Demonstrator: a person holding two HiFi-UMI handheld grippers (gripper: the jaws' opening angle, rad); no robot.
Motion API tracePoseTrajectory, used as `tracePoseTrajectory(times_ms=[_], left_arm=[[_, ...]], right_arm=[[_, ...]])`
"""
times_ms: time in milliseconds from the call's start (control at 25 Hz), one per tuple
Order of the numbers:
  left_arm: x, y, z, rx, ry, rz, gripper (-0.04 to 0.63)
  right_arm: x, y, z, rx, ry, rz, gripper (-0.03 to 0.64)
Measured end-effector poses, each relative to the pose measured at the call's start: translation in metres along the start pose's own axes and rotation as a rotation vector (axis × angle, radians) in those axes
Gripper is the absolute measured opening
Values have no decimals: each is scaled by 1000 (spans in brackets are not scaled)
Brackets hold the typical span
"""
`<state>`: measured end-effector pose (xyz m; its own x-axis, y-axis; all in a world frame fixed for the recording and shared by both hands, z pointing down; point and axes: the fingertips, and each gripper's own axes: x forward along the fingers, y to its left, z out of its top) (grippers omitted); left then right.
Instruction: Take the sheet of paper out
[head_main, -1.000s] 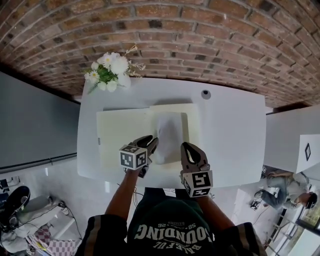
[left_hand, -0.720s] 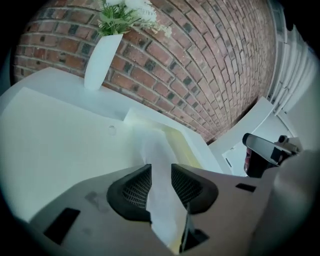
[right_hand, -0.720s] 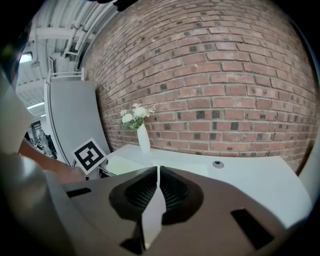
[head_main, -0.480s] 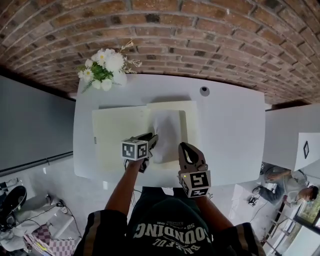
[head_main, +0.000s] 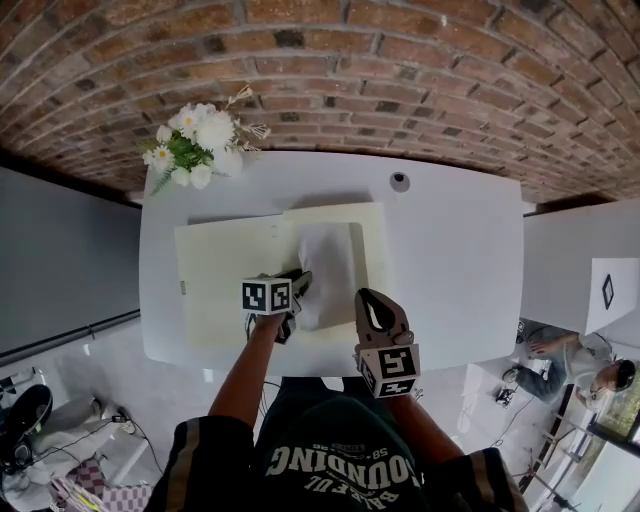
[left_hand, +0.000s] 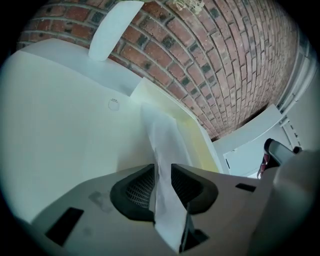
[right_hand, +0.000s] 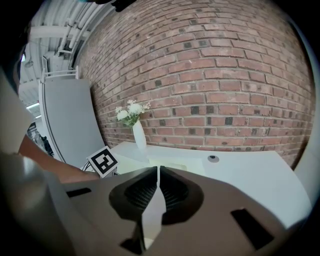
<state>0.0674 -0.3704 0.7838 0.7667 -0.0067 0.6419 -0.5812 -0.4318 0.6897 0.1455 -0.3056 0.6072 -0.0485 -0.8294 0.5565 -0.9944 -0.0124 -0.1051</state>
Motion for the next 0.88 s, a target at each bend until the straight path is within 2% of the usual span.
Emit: tracePoseTrajectory(times_ms=[160, 280, 440, 880], left_arm=[[7, -1, -1, -4, 16, -8, 81], [9, 3, -5, 2, 49, 9, 23], [8, 2, -7, 17, 69, 10, 15], [-11, 6, -2, 27, 44, 20, 12]], right_arm=[[-2, -2, -2, 16, 6, -12, 74], [-3, -2, -5, 22, 14, -14, 72], [-6, -1, -2, 21, 0, -16, 72], [-11, 6, 1, 12, -12, -5, 72]])
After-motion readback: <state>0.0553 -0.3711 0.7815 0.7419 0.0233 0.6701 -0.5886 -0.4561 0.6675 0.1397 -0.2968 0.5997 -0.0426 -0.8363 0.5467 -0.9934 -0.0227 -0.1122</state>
